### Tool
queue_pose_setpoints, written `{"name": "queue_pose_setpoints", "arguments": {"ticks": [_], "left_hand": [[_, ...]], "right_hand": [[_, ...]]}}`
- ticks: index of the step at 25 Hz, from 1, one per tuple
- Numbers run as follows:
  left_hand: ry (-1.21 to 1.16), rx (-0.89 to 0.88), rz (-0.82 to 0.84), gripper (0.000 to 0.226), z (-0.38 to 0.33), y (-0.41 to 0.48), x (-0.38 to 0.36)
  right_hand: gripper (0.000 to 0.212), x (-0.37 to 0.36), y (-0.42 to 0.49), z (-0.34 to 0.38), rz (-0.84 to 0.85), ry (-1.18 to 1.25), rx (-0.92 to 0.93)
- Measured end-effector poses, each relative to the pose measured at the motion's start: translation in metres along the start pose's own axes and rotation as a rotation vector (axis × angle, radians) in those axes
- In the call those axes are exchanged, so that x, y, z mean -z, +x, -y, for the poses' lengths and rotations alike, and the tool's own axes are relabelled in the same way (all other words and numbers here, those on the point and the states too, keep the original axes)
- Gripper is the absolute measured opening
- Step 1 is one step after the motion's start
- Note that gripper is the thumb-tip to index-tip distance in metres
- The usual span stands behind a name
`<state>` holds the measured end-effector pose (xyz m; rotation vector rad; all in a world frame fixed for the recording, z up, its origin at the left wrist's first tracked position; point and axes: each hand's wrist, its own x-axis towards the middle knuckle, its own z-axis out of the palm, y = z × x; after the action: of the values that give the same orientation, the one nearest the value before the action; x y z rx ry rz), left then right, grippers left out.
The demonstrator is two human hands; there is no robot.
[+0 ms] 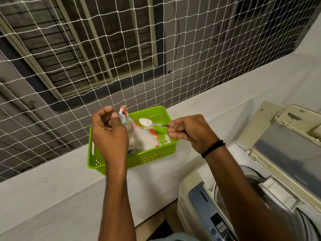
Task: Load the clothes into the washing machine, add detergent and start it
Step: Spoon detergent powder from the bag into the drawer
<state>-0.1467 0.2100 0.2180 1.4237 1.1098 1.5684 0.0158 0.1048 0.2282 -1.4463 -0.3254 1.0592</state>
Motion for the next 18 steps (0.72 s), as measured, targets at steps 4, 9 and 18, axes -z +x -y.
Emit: {"name": "queue_pose_setpoints", "arguments": {"ticks": [4,9,18], "left_hand": [[-0.134,0.0,0.073,0.019,-0.002,-0.013,-0.024],[-0.241,0.076,0.217,0.011,-0.006,-0.047,-0.074],[-0.256,0.181,0.598,0.01,-0.008,-0.153,-0.171]], "right_hand": [[0.026,0.029,-0.011,-0.002,-0.04,0.037,0.069],[0.021,0.086,-0.036,-0.005,-0.18,0.064,0.124],[0.02,0.205,-0.077,-0.035,-0.5,0.201,0.085]]}}
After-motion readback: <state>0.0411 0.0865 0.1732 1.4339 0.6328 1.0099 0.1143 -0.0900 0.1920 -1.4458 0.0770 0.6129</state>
